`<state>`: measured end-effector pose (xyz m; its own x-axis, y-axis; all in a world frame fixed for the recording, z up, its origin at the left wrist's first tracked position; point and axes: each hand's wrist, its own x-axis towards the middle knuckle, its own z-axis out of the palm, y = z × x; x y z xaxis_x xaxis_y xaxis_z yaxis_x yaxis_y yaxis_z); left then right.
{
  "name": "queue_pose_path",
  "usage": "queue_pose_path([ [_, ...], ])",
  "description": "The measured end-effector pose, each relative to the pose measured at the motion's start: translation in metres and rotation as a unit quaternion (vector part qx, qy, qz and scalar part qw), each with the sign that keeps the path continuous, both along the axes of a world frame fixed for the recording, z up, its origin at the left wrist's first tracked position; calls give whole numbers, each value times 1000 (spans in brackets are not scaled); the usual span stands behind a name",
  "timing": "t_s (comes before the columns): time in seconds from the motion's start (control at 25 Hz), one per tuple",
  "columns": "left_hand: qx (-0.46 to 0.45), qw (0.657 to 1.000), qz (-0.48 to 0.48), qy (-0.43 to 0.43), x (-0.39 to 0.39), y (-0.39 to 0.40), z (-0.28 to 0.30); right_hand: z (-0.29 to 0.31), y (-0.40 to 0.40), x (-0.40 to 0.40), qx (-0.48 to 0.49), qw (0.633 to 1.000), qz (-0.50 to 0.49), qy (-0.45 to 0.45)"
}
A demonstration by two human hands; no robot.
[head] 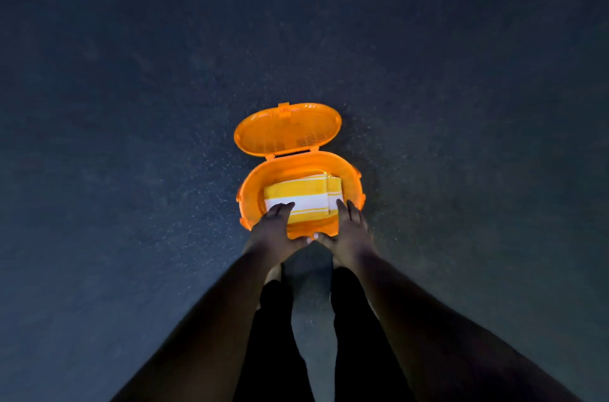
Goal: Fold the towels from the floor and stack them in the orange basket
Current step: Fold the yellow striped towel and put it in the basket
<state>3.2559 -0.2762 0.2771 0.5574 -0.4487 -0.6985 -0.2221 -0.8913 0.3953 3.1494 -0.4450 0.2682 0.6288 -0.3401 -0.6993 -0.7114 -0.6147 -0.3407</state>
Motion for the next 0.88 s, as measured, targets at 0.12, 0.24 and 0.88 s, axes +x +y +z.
queue_pose_path([
  [0.12, -2, 996, -80, -42, -13, -1, 105, 113, 9, -36, -28, 998, -45, -16],
  [0.24, -17, 976, -203, -76, -31, -5, 182, 187, 25, -82, -75, 992, -101, -22],
  [0.88, -166, 701, -683, -120, -348, -67, 358, 355, 166, -452, -240, 787, -568, -11],
])
